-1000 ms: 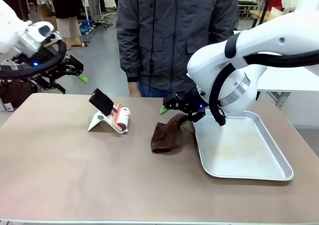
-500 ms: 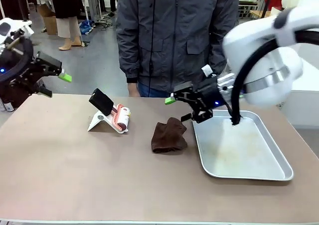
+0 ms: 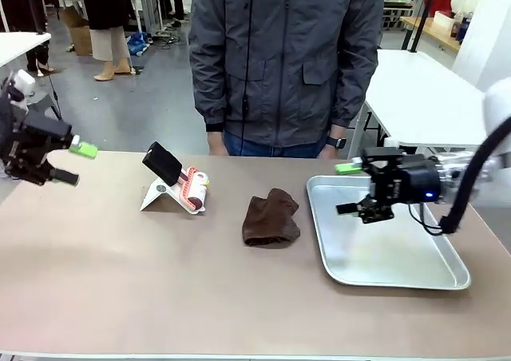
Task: Clean the surface of the table.
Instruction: Return the Lint Roller and towel to their original positions.
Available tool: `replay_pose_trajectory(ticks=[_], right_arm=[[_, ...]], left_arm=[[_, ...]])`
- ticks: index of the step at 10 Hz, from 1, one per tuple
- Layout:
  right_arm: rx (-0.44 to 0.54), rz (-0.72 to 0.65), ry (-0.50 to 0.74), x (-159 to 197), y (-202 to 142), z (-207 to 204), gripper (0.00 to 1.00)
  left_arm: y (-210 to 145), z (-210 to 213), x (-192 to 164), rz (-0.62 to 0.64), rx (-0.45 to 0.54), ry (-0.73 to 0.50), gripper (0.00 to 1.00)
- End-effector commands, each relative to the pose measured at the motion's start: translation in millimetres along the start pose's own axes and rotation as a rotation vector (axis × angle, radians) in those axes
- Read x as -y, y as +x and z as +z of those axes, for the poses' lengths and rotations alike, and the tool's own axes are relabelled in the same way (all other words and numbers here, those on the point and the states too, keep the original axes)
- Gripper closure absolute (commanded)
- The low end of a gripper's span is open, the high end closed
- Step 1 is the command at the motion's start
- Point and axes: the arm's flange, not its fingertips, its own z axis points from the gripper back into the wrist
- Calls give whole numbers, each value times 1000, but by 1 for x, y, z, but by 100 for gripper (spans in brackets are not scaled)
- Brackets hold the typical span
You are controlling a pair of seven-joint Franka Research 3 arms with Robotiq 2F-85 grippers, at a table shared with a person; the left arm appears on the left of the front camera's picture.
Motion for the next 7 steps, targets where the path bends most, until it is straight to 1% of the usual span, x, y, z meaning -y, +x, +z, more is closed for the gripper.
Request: replay_pose_trajectory(ticks=[1,3,4,5,6,7], right_arm=[[-3,29,123,16,-9,38,0],[27,70,215,25,-13,62,0],[67,75,220,27,-12,66,0],[110,79,216,28,-9,66,0],[52,33,203,21,0,70,0],[52,33,203,21,0,70,0]], left_arm=[[11,22,-32,-80,-113,-159,0],[28,35,-56,-57,-60,-300,0],[32,42,-67,-85,-9,-409,0],[34,45,-73,-95,28,-475,0],[37,44,-79,-102,14,-492,0],[23,44,-63,-76,-2,-378,0]])
